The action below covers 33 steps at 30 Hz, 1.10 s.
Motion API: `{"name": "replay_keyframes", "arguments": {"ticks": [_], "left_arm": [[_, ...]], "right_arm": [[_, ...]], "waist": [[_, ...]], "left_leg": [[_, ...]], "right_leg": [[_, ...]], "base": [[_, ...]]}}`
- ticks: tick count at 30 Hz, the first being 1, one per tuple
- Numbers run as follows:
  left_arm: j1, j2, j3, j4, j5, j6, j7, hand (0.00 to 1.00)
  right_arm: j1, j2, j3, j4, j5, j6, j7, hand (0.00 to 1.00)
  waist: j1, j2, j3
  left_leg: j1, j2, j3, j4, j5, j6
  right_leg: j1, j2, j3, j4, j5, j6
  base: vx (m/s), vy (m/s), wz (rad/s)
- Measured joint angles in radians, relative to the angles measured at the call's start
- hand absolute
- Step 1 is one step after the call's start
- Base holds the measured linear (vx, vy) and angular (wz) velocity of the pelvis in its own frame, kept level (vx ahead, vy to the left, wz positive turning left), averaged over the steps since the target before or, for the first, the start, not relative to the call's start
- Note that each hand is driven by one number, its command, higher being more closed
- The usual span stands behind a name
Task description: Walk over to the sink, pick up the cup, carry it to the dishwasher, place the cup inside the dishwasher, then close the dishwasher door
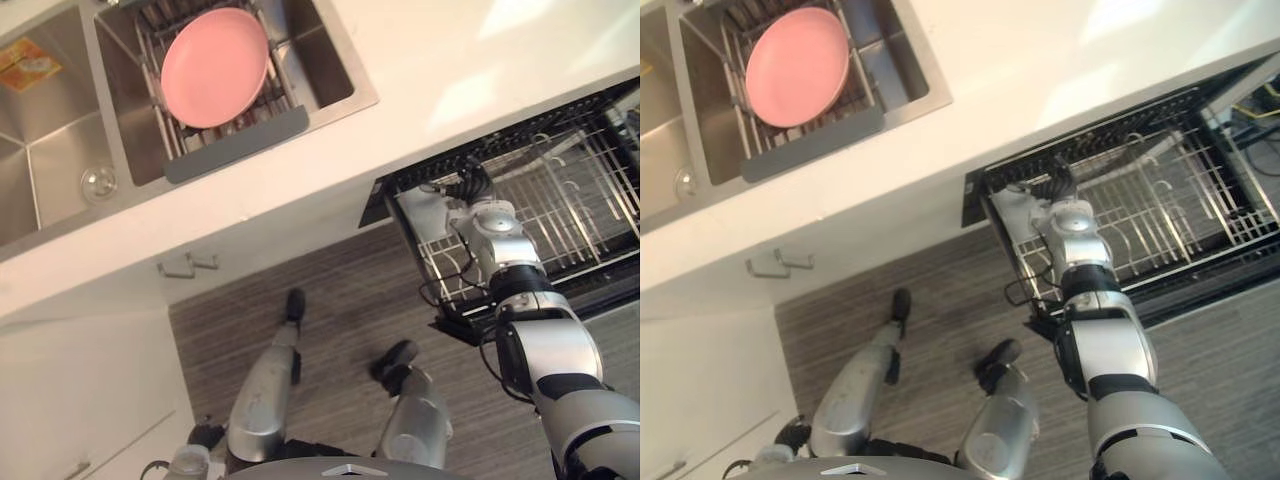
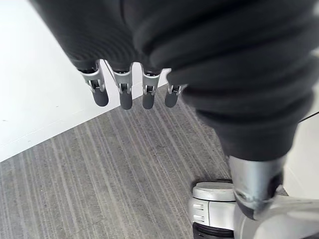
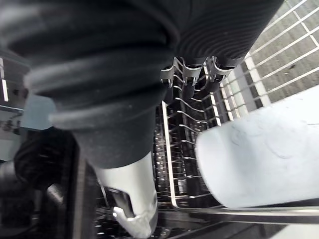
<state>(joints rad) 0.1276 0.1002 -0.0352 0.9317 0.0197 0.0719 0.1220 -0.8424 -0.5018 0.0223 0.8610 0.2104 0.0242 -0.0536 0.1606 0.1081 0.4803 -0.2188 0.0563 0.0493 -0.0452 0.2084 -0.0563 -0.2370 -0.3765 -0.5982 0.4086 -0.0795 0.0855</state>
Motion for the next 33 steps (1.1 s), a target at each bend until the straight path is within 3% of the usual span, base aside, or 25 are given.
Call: {"name": "replay_keyframes", "arguments": {"ticks": [5, 8, 11, 14, 18, 21, 23, 26, 28, 31, 32, 33], "left_arm": [[0.011, 0.012, 0.04, -0.042, -0.019, 0.018, -0.026, 0.0], [0.043, 0.03, 0.058, -0.048, -0.015, 0.037, -0.067, 0.0], [0.073, 0.052, 0.067, -0.035, 0.036, 0.103, -0.164, 0.0], [0.101, 0.059, 0.074, -0.01, 0.037, 0.15, -0.2, 0.0], [0.143, 0.074, 0.076, 0.031, -0.032, 0.142, -0.226, 0.0], [0.143, 0.082, 0.088, 0.044, -0.114, 0.148, -0.247, 0.0], [0.144, 0.076, 0.115, 0.061, -0.224, 0.149, -0.283, 0.0], [0.164, 0.059, 0.133, 0.073, -0.313, 0.164, -0.315, 0.0], [0.177, 0.037, 0.161, 0.082, -0.372, 0.173, -0.328, 0.0], [0.194, -0.006, 0.209, 0.083, -0.451, 0.179, -0.346, 0.0], [0.198, -0.011, 0.22, 0.084, -0.454, 0.169, -0.346, 0.0], [0.212, -0.009, 0.232, 0.09, -0.451, 0.139, -0.341, 0.0]], "right_arm": [[0.148, 0.061, -0.039, -0.207, -0.002, -0.007, -0.003, 0.0], [0.276, 0.119, -0.042, -0.348, -0.015, -0.007, -0.003, 0.0], [0.426, 0.168, -0.08, -0.479, -0.021, -0.004, -0.001, 0.0], [0.556, 0.193, -0.086, -0.59, 0.017, 0.006, 0.007, 0.0], [0.702, 0.256, -0.124, -0.711, 0.139, -0.012, 0.034, 0.0], [0.751, 0.266, -0.138, -0.764, 0.234, -0.053, 0.078, 0.0], [0.762, 0.307, -0.143, -0.812, 0.346, -0.089, 0.162, 0.0], [0.763, 0.327, -0.111, -0.869, 0.481, -0.091, 0.333, 0.0], [0.763, 0.332, -0.077, -0.902, 0.51, -0.111, 0.412, 0.0], [0.759, 0.34, -0.062, -0.932, 0.511, -0.139, 0.461, 0.0], [0.759, 0.343, -0.066, -0.932, 0.51, -0.146, 0.457, 0.0], [0.761, 0.345, -0.075, -0.932, 0.509, -0.155, 0.441, 0.0]], "waist": [[-0.027, -0.015, 0.0], [-0.055, -0.043, -0.024], [-0.076, -0.067, -0.092], [-0.101, -0.078, -0.157], [-0.124, -0.087, -0.245], [-0.138, -0.088, -0.269], [-0.138, -0.088, -0.273], [-0.127, -0.088, -0.284], [-0.12, -0.086, -0.29], [-0.106, -0.087, -0.296], [-0.112, -0.088, -0.296], [-0.132, -0.094, -0.297]], "left_leg": [[0.093, 0.035, 0.091, -0.031, -0.004, -0.006], [0.139, 0.049, 0.132, -0.029, -0.023, -0.011], [0.176, 0.06, 0.174, -0.023, -0.049, -0.023], [0.244, 0.066, 0.214, -0.019, -0.084, -0.032], [0.299, 0.078, 0.258, -0.019, -0.114, -0.044], [0.309, 0.086, 0.276, -0.016, -0.12, -0.046], [0.31, 0.092, 0.282, -0.002, -0.125, -0.048], [0.287, 0.109, 0.274, 0.063, -0.163, -0.047], [0.261, 0.118, 0.252, 0.114, -0.183, -0.045], [0.233, 0.118, 0.227, 0.141, -0.182, -0.038], [0.219, 0.119, 0.248, 0.15, -0.181, -0.022], [0.225, 0.147, 0.381, 0.161, -0.215, 0.037]], "right_leg": [[0.068, 0.038, 0.03, -0.059, 0.012, 0.016], [0.11, 0.07, 0.058, -0.122, 0.043, 0.019], [0.154, 0.103, 0.078, -0.197, 0.078, 0.025], [0.23, 0.132, 0.097, -0.28, 0.104, 0.039], [0.297, 0.17, 0.124, -0.385, 0.139, 0.042], [0.313, 0.186, 0.136, -0.425, 0.161, 0.038], [0.329, 0.196, 0.143, -0.458, 0.18, 0.034], [0.353, 0.209, 0.134, -0.49, 0.189, 0.035], [0.362, 0.209, 0.116, -0.49, 0.189, 0.031], [0.393, 0.206, 0.059, -0.489, 0.191, 0.027], [0.412, 0.2, 0.015, -0.488, 0.188, 0.03], [0.448, 0.191, -0.058, -0.488, 0.184, 0.036]], "base": [[0.02, -0.067, -0.29], [0.11, -0.05, -0.42], [0.14, -0.041, -0.36], [0.14, -0.042, -0.38], [0.08, -0.034, -0.37], [0.0, -0.022, -0.19], [-0.02, -0.024, -0.13], [-0.01, -0.016, 0.04], [-0.01, -0.001, 0.2], [-0.01, 0.009, 0.52], [-0.03, 0.029, 1.2], [-0.01, 0.03, 1.37]]}}
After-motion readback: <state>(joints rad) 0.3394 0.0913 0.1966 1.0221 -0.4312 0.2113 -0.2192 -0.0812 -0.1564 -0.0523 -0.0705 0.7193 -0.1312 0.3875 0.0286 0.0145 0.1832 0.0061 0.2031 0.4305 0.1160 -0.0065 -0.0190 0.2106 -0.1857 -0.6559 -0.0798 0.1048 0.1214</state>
